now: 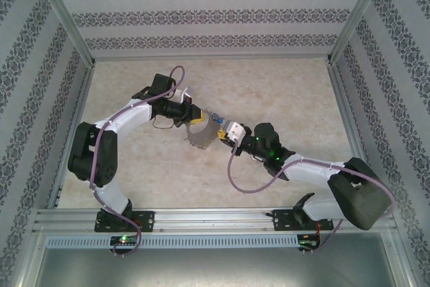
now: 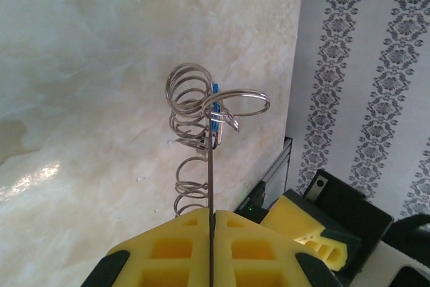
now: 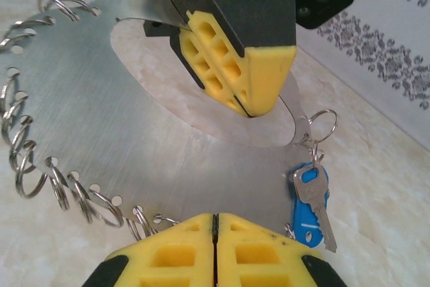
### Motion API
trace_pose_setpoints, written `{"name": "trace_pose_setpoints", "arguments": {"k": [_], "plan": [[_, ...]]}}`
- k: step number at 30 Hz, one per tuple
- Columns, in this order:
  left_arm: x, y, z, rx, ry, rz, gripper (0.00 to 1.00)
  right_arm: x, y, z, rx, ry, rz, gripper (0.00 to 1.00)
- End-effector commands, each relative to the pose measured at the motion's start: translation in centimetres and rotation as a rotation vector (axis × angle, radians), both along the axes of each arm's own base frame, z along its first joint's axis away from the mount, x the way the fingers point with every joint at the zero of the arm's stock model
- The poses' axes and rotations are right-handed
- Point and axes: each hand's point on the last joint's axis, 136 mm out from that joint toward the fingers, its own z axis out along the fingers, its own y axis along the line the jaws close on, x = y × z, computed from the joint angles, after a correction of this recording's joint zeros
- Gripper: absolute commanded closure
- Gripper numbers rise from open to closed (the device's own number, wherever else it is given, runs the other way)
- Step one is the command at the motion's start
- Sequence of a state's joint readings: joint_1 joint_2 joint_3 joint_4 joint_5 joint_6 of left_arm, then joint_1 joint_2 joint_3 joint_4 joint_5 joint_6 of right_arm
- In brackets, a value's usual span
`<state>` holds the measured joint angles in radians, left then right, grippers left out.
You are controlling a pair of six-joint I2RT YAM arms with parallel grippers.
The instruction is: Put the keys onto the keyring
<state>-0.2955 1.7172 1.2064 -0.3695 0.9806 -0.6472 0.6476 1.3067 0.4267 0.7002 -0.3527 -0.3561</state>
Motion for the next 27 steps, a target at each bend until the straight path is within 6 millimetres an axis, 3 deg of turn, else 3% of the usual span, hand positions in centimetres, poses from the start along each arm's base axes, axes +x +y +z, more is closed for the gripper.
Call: {"name": "trace_pose_setpoints", "arguments": {"k": [1, 8, 11, 13, 22, 27], "plan": [[0.2, -0.2, 6.2, -0.078, -0.229, -0.076, 1.0, -2.7, 0.8, 2.7, 0.055, -0.089, 0.182, 0.9], [-1.8, -0.5, 11.7, -0.138, -0.408, -0.201, 1.0, -4.1, 1.0, 5.4, 0.112, -0.147, 0.267, 0.83], [-2.7, -0.4, 13.8, -0.16, -0.483, -0.229, 1.0, -3.6, 0.8, 6.5, 0.138, -0.187, 0.232, 0.82], [-3.2, -0.5, 14.9, -0.18, -0.511, -0.249, 1.0, -3.2, 0.5, 6.8, 0.147, -0.21, 0.198, 0.77], [-5.1, -0.4, 17.2, -0.23, -0.572, -0.314, 1.0, -3.7, 0.1, 10.1, 0.246, -0.255, 0.217, 0.74], [-5.3, -0.6, 17.6, -0.249, -0.577, -0.317, 1.0, -5.0, 0.6, 11.1, 0.269, -0.26, 0.292, 0.81]]}}
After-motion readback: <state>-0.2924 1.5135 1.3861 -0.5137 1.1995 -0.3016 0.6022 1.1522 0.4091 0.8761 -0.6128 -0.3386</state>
